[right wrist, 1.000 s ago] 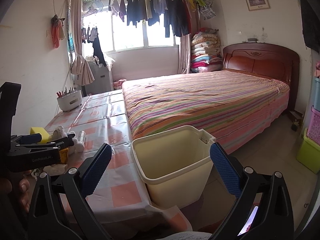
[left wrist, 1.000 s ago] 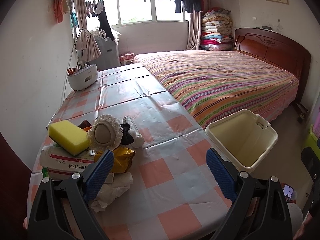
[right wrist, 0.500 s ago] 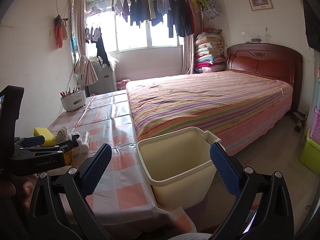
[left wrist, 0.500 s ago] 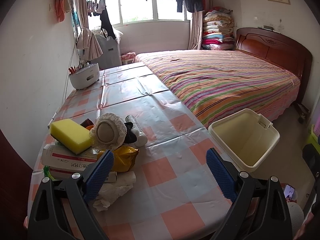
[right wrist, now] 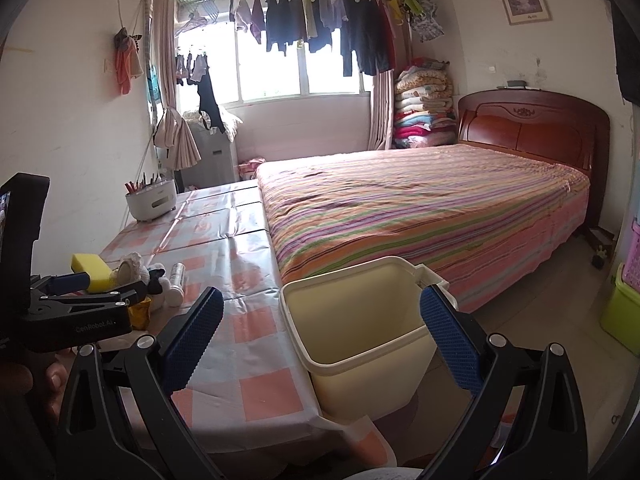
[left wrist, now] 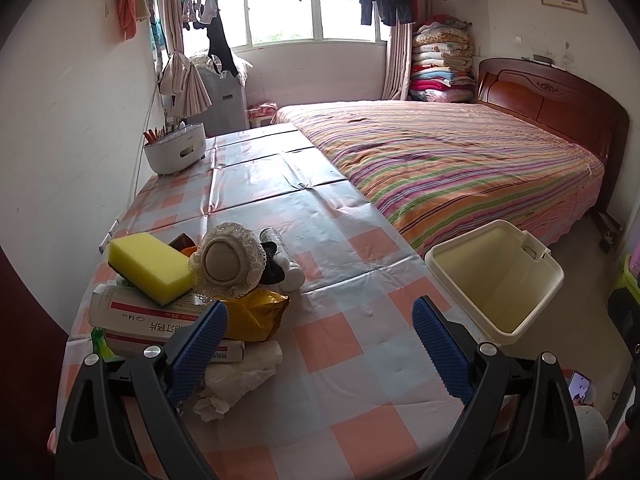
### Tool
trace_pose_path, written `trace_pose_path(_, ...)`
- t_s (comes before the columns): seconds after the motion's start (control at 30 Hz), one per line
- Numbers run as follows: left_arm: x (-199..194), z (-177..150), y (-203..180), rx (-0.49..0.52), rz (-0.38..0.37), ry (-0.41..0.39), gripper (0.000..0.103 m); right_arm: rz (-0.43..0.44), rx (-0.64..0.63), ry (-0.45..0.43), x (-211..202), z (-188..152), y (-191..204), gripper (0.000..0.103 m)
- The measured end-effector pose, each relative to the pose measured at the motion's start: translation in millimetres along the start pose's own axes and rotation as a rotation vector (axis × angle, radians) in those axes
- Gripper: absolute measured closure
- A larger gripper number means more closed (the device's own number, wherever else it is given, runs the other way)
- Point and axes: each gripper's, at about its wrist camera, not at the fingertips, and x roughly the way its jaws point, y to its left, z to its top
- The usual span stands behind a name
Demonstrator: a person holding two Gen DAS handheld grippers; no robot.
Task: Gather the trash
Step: 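Move both tools toward the cluttered table items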
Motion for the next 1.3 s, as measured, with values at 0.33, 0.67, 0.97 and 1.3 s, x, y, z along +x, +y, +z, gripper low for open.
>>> trace_pose_path(0.33,-3,0,8,-0.021,0.013,-0.010,0.012,0.017,-0.023,-0.009,0,7,10,0.006)
trace_pose_path(0.67,-2,0,16,-0.033,0.029,-0.004,0.012,0.043,-0.046,-0.005,5,11,19,0.006)
trace_pose_path(0.97,-3,0,23,-0.042,0.048,-0.007,0.012,0.059,-0.060,-0.005,9,13,26,0.006)
trace_pose_path(1.3,-5,-1,40,-0.077,0.099,-0.014,0.012,0.082,-0.086,-0.011,13,17,38,0.006)
